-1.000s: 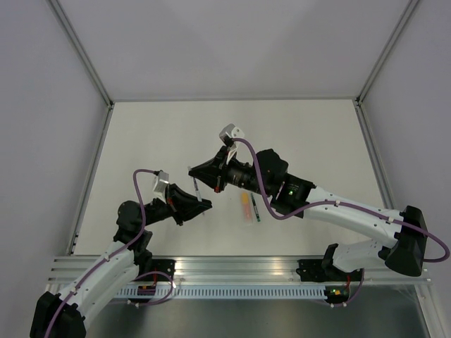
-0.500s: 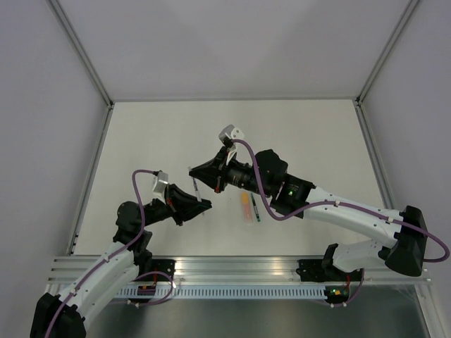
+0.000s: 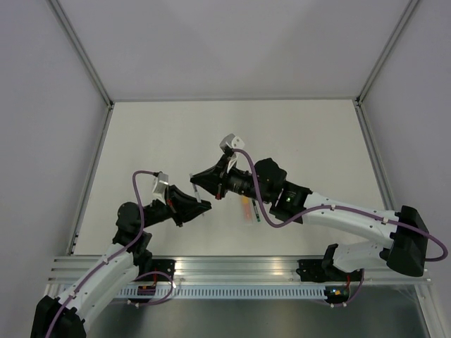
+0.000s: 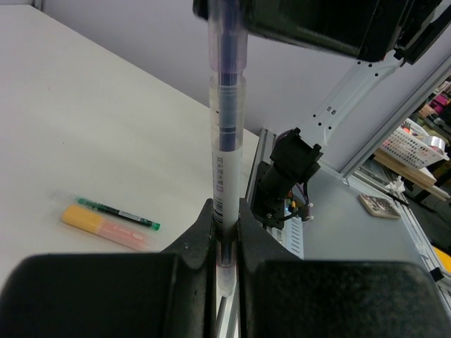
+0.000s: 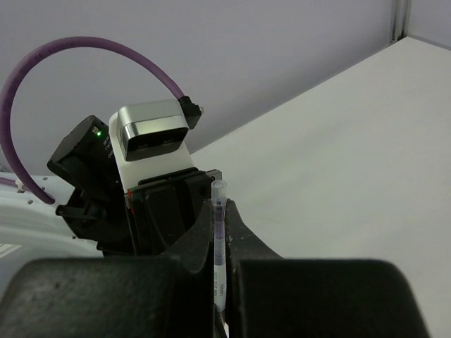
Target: Insert the pens into the pen caps
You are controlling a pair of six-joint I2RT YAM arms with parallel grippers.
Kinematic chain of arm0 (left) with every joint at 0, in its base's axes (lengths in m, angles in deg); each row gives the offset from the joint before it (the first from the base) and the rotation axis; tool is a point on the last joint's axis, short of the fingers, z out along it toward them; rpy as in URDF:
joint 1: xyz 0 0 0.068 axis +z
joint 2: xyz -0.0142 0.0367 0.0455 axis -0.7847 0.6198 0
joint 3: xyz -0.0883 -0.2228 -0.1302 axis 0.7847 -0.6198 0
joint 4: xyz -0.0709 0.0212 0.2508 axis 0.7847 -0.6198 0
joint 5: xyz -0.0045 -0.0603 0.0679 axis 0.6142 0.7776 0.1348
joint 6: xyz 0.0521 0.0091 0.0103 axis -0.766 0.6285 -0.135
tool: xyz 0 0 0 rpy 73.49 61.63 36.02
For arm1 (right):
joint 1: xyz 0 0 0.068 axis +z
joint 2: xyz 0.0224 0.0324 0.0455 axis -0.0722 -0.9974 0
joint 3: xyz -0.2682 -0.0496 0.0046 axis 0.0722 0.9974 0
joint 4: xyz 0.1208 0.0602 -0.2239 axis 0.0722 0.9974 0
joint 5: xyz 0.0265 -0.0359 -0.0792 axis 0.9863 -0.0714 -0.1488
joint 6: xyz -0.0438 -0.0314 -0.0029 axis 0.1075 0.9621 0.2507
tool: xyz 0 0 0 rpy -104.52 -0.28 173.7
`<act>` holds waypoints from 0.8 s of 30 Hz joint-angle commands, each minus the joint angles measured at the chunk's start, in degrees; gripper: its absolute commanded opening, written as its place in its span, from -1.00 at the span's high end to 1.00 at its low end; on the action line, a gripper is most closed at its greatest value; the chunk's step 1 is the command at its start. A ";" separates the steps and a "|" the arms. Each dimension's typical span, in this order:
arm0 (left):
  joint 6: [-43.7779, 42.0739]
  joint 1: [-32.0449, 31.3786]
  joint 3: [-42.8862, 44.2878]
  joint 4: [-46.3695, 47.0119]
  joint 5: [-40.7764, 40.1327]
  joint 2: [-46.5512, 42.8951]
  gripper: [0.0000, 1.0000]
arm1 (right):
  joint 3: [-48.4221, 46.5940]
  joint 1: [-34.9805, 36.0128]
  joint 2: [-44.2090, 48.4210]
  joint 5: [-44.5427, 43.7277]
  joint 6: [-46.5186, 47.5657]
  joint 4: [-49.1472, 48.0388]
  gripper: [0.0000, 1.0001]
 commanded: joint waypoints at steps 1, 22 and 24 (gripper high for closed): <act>0.52 0.01 0.19 1.92 -2.74 -1.14 0.95 | 4.79 2.47 1.37 0.73 -0.31 -2.67 1.00; 0.87 0.01 0.36 -0.28 -5.02 -3.86 0.95 | 16.65 8.01 0.41 -0.07 -1.19 -8.21 1.00; 1.22 0.01 0.45 -0.10 -5.11 -3.51 0.95 | 18.15 8.36 0.41 0.28 -2.15 -9.96 1.00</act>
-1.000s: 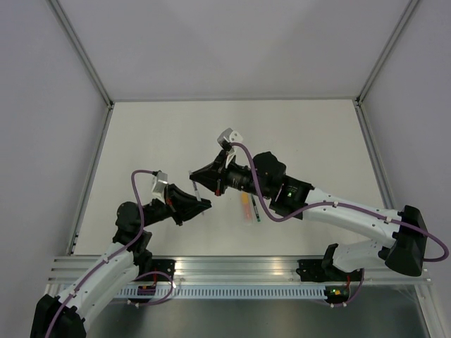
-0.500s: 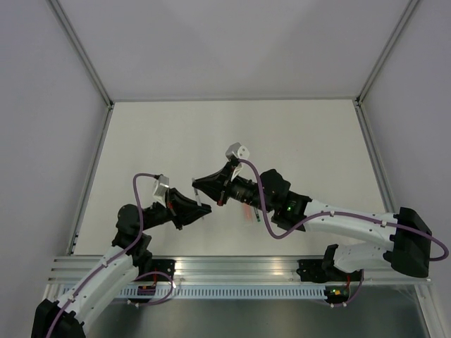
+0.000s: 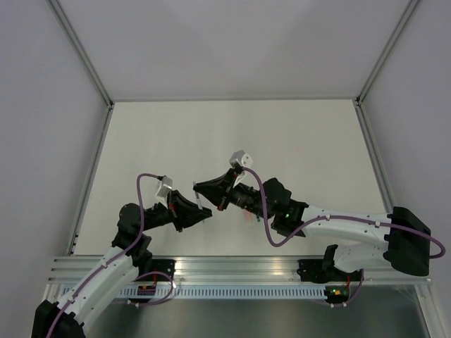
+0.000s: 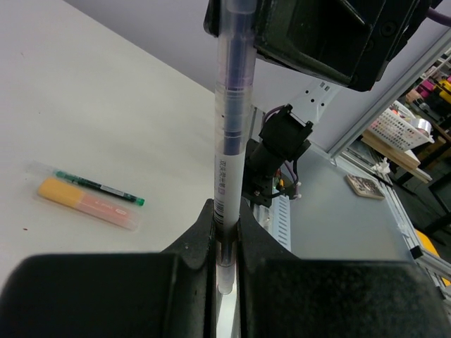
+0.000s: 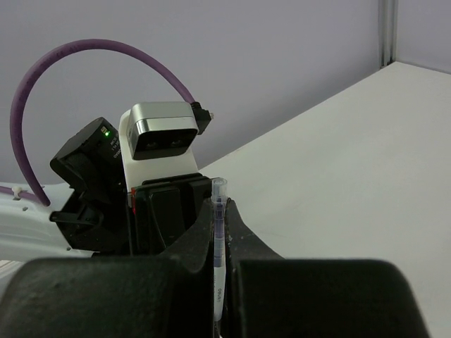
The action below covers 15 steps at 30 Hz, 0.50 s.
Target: Insert the pens into the pen caps
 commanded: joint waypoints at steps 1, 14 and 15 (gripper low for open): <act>1.40 0.66 1.69 5.67 -7.03 0.46 0.95 | 5.61 4.16 -1.45 7.32 -2.61 7.62 1.00; 0.17 0.66 7.32 1.10 -7.21 2.75 0.95 | 13.26 8.65 0.13 6.26 -4.72 4.11 1.00; 0.00 0.66 7.50 1.18 -7.21 3.10 0.95 | 13.61 9.00 -0.04 6.09 -5.07 3.32 1.00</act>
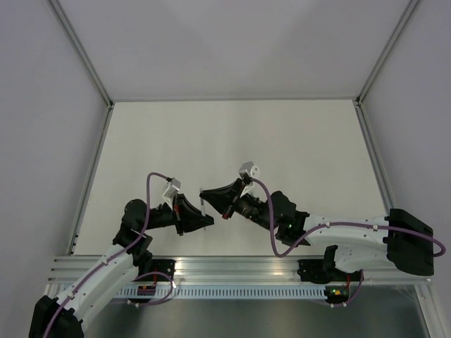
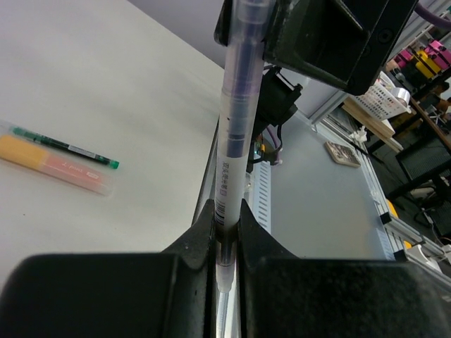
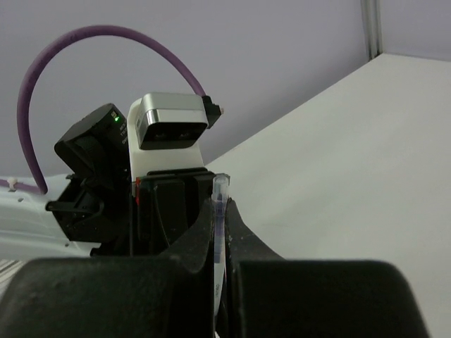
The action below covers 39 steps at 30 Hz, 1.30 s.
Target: Insert the pens into the pen caps
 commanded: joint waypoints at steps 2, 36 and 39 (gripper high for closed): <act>0.70 1.58 7.17 6.91 -12.26 1.44 0.95 | 6.14 6.05 -2.30 12.30 -4.05 10.94 1.00; 9.73 1.32 11.91 -17.43 -26.33 25.33 0.95 | -4.41 4.73 28.89 -40.26 -5.98 55.14 0.92; 12.90 -0.96 13.49 -17.26 -28.50 34.99 0.95 | -3.17 4.65 30.74 -42.19 -6.77 55.84 0.87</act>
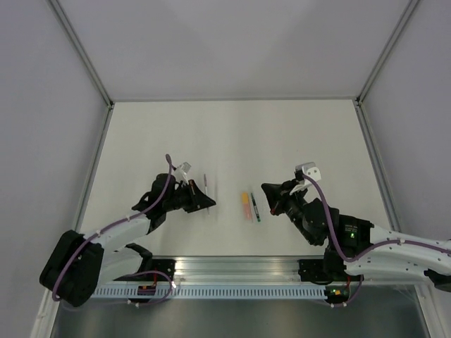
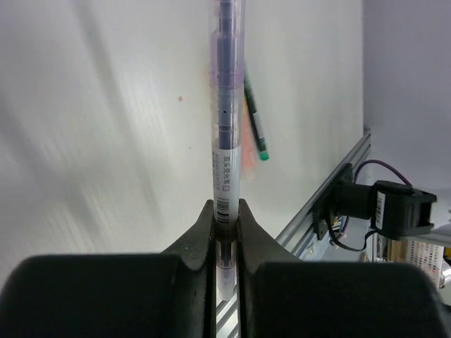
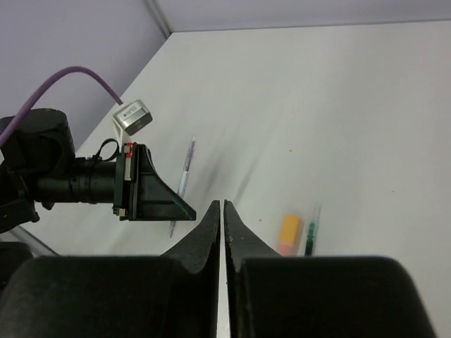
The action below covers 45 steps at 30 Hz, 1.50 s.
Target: Insert the pens into the pen caps
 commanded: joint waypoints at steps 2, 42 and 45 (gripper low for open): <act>7.36 -3.42 3.36 -3.07 -7.55 7.64 0.95 | 1.99 -0.18 1.00 -7.33 -2.47 4.24 0.86; 14.23 -21.09 16.89 -14.50 -24.89 26.37 0.33 | 6.39 -0.18 4.08 -7.51 0.51 2.13 0.67; 11.42 -21.09 18.56 -16.68 -24.89 25.67 0.31 | 6.65 -0.18 3.90 -6.29 1.65 1.70 0.60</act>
